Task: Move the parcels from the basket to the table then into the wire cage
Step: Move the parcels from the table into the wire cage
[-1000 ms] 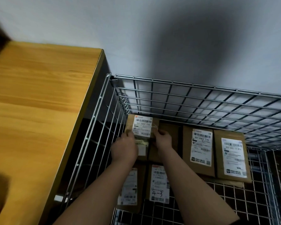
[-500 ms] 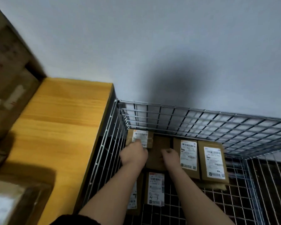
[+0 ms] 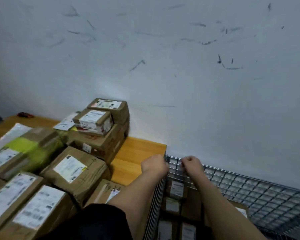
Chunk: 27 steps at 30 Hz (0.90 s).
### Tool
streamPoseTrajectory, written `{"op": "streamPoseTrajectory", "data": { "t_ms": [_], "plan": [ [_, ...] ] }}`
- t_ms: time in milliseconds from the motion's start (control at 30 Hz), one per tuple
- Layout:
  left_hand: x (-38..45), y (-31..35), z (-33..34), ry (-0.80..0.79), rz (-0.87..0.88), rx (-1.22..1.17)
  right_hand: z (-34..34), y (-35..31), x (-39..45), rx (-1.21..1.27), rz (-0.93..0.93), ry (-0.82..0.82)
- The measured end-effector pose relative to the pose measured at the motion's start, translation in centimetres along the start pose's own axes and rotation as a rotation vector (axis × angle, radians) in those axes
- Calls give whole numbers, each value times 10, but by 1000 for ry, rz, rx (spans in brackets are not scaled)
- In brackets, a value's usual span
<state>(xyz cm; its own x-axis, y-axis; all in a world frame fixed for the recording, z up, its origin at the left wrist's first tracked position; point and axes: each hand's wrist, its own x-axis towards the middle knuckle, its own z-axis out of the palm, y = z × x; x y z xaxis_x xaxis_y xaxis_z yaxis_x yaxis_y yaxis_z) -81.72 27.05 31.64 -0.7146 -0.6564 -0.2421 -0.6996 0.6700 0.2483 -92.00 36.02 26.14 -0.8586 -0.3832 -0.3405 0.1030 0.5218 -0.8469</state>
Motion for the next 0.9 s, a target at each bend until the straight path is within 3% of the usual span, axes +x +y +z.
{"op": "streamPoseTrajectory", "data": {
  "t_ms": [233, 500, 900],
  "plan": [
    [-59, -110, -75, 88, 5, -54, 69, -66, -90, 42, -41, -33],
    [-99, -204, -108, 107, -56, -85, 153, -103, -170, 13, -48, -124],
    [-101, -281, -140, 171, -219, -126, 174, -142, -182, -132, -187, -204]
  ]
}}
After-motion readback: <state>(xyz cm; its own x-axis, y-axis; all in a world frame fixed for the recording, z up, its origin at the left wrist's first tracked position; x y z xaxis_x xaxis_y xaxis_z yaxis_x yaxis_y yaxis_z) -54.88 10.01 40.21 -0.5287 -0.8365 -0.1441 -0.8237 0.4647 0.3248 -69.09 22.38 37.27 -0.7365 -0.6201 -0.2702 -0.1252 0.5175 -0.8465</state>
